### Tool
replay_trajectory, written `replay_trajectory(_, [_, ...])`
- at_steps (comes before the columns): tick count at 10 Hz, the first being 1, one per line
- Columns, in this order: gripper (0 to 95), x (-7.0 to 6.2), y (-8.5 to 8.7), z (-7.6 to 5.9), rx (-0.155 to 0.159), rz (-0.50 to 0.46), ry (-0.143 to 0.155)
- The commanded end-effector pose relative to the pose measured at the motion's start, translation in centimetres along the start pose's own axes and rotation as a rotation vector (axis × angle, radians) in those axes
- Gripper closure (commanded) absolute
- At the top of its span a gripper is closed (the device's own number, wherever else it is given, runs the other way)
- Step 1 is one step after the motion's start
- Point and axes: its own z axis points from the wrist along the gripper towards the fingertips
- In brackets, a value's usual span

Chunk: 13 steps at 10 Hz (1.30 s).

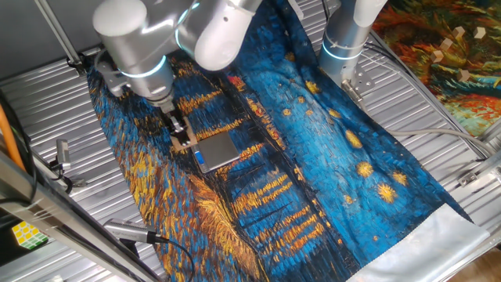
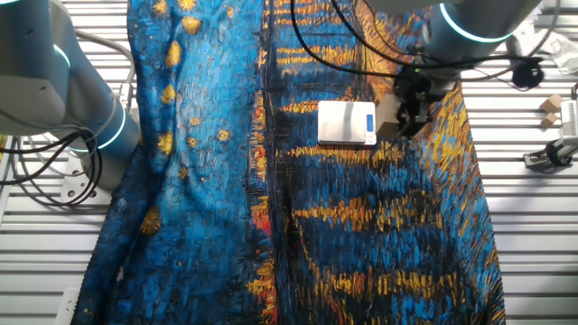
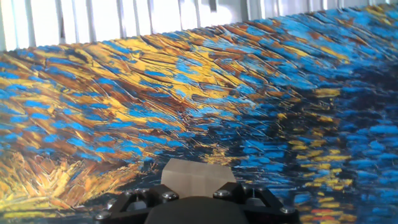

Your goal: Place the block on the scale

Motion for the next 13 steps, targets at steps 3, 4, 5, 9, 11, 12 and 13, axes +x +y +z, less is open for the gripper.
replay_trajectory(3, [95.0,1.5,3.9,0.6,0.001,0.056,-0.01])
replay_trajectory(4, [95.0,1.7,4.0,0.8,0.001,0.055,-0.01])
replay_trajectory(5, [95.0,1.9,4.1,0.9,-0.004,0.053,-0.009])
replay_trajectory(9, [95.0,3.3,4.5,1.3,0.001,0.055,0.002])
replay_trajectory(11, [95.0,3.6,4.5,1.3,0.015,0.055,0.006])
replay_trajectory(12, [95.0,3.7,4.5,1.3,0.023,0.053,0.007])
replay_trajectory(13, [95.0,3.8,4.3,1.4,0.028,0.05,0.008])
